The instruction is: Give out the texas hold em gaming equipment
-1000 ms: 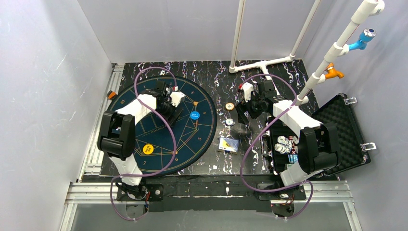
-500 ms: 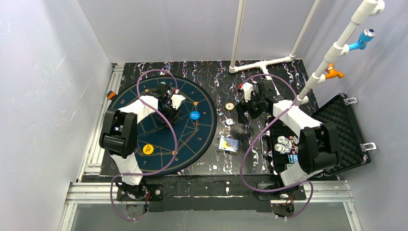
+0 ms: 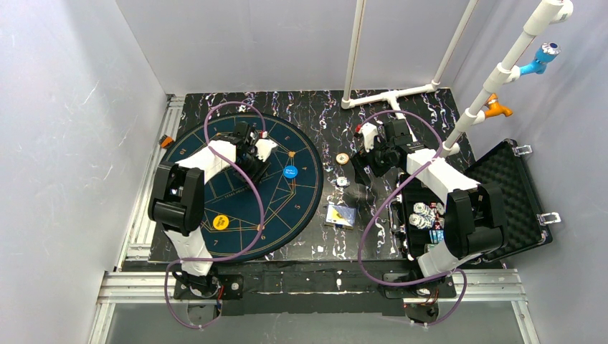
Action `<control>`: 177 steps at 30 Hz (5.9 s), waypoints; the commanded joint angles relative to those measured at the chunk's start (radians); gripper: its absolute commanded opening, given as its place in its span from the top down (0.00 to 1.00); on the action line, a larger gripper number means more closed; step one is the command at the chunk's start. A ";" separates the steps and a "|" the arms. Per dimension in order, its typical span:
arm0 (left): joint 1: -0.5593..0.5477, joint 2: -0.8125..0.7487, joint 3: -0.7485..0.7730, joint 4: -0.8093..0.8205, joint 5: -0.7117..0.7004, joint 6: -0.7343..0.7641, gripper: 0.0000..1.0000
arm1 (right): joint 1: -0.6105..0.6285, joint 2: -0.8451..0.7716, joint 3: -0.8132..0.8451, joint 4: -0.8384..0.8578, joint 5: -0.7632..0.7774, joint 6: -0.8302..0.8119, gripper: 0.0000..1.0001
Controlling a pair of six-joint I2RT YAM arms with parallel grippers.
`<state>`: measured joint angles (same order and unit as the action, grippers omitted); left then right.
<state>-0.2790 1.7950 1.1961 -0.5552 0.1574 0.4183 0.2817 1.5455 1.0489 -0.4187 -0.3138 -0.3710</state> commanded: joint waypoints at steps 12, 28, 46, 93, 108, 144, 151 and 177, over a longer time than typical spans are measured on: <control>-0.010 -0.048 0.076 -0.080 0.055 0.009 0.62 | -0.003 -0.019 0.014 -0.005 -0.004 -0.014 0.00; -0.086 -0.008 0.056 -0.073 0.073 0.025 0.43 | -0.003 -0.021 0.013 -0.007 0.003 -0.014 0.00; -0.110 0.059 0.023 -0.001 -0.030 0.064 0.39 | -0.003 -0.025 0.010 -0.007 0.002 -0.014 0.00; -0.153 0.069 0.143 -0.016 0.020 0.015 0.66 | -0.004 -0.019 0.016 -0.014 -0.005 -0.017 0.00; -0.179 0.099 0.323 -0.004 0.096 -0.057 0.67 | -0.011 -0.051 0.002 0.008 0.005 -0.005 0.00; -0.234 0.259 0.633 -0.088 0.034 -0.068 0.20 | -0.043 -0.089 -0.007 0.014 0.017 -0.009 0.00; -0.172 0.030 0.365 -0.164 0.055 0.004 0.24 | -0.043 -0.079 -0.005 0.008 -0.009 -0.009 0.00; -0.120 0.059 0.031 0.019 -0.077 0.049 0.35 | -0.043 -0.059 -0.003 0.001 -0.015 -0.013 0.00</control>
<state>-0.4011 1.8328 1.2366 -0.5571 0.0864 0.4610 0.2432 1.4906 1.0489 -0.4225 -0.3149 -0.3717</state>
